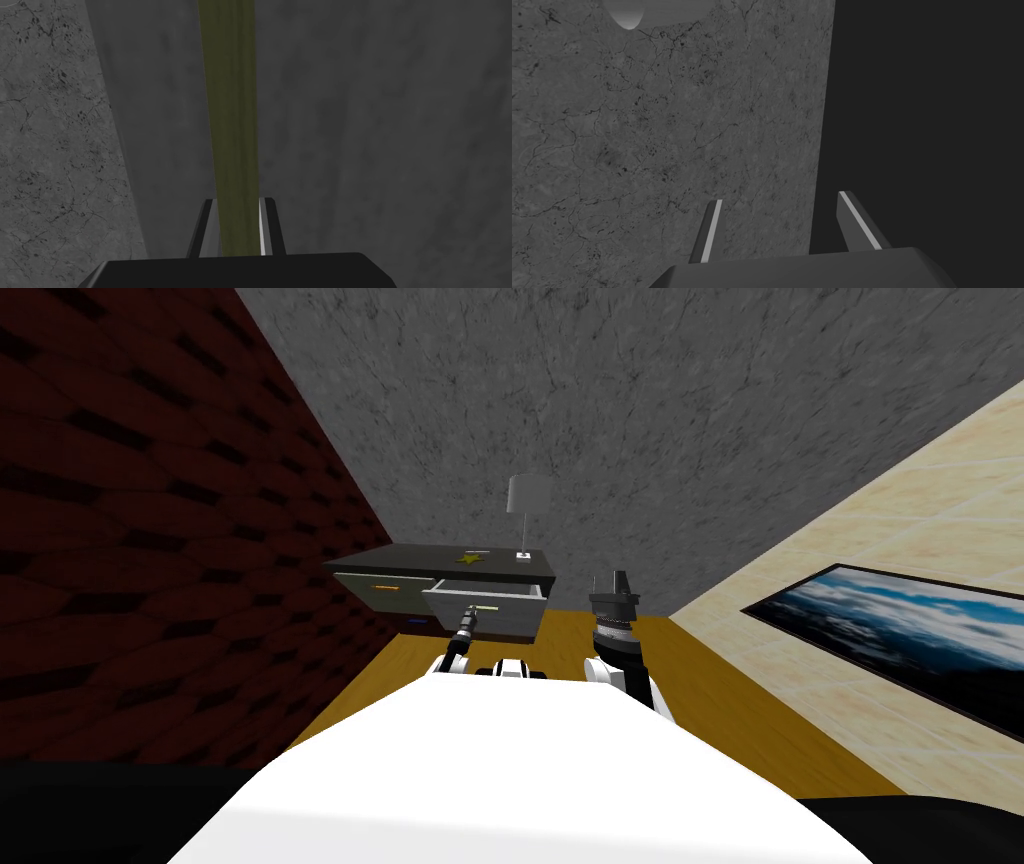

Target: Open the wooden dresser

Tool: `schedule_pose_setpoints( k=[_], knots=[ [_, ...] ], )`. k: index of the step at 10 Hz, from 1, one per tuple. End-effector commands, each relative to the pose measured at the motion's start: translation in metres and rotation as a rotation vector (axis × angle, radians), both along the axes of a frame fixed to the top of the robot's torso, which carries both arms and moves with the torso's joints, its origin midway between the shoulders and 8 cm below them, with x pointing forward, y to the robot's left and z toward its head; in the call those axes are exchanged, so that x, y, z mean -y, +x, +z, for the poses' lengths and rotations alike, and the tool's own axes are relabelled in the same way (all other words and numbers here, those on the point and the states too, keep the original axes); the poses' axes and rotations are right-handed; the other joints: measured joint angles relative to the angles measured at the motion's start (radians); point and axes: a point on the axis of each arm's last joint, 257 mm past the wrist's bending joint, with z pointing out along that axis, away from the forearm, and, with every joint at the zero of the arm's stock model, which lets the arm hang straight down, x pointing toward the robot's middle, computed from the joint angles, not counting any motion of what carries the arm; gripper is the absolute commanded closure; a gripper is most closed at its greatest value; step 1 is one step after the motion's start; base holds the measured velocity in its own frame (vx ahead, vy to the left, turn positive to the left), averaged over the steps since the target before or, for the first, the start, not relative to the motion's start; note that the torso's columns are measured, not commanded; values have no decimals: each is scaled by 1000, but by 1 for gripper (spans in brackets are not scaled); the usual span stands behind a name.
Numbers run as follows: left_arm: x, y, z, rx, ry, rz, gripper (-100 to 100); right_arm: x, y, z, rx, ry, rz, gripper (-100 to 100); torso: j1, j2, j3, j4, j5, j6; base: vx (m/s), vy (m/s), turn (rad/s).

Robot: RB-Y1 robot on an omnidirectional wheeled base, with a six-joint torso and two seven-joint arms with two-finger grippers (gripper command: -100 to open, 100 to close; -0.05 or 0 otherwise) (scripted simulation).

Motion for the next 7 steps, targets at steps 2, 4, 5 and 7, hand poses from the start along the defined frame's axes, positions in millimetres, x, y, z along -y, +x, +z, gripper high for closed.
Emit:
schedule_pose_setpoints(
  k=[2, 4, 5, 7],
  knots=[
    [1, -5, 2, 4, 1, -6, 100, 0, 0, 0, 0, 0, 0, 0, 1, 3, 3, 0, 1, 0, -171, 15, 10],
    [2, 3, 10, -4, -1, -7, -100, 0, 0, 0, 0, 0, 0, 0, 2, -2, 0, 1, 0, 0, -68, 2, 0],
    [1, 6, 15, -4, -1, -8, -100, 0, 0, 0, 0, 0, 0, 0, 1, -3, -2, 0, 0, 0, -44, 1, 2],
    [1, 14, 26, -4, -1, -8, -100, 0, 0, 0, 0, 0, 0, 0, 1, 0, 1, 1, 0, 1, -36, -6, 3]
  ],
)
